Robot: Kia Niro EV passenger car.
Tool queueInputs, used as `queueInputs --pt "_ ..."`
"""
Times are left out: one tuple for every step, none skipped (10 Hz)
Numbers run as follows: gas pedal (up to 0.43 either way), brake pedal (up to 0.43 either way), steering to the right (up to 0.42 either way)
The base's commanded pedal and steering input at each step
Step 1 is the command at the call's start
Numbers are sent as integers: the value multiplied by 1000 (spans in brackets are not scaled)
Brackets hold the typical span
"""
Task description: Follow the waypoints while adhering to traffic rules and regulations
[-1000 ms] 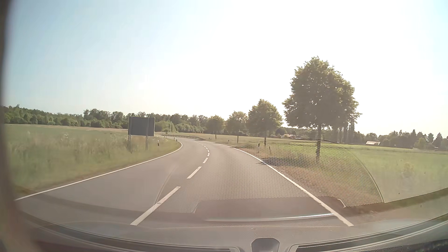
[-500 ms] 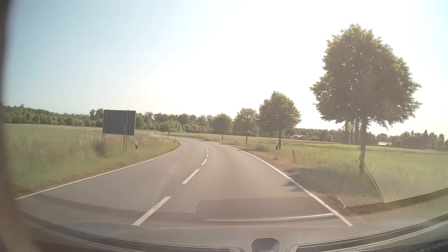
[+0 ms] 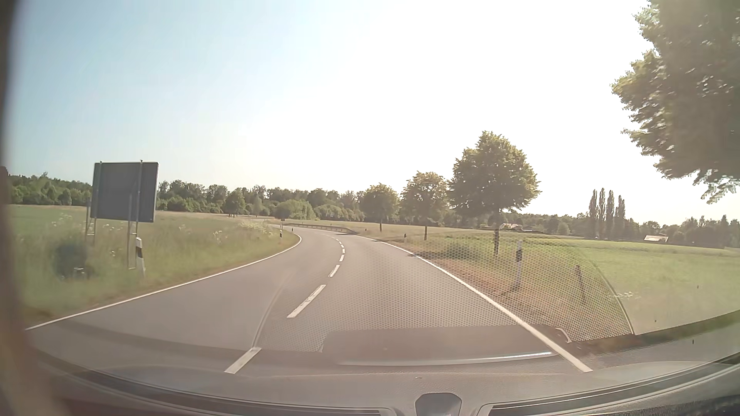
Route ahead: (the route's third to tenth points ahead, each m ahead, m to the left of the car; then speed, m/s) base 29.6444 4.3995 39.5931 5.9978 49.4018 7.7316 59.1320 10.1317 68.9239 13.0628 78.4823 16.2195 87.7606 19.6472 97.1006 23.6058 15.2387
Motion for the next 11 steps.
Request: queueInputs --pt "189 6 -16" --pt "189 6 -16" --pt "189 6 -16" --pt "189 6 -16" --pt "189 6 -16" --pt "189 6 -16" --pt "197 6 -17" --pt "197 6 -16" --pt "197 6 -17" --pt "197 6 -17" --pt "197 6 -17"
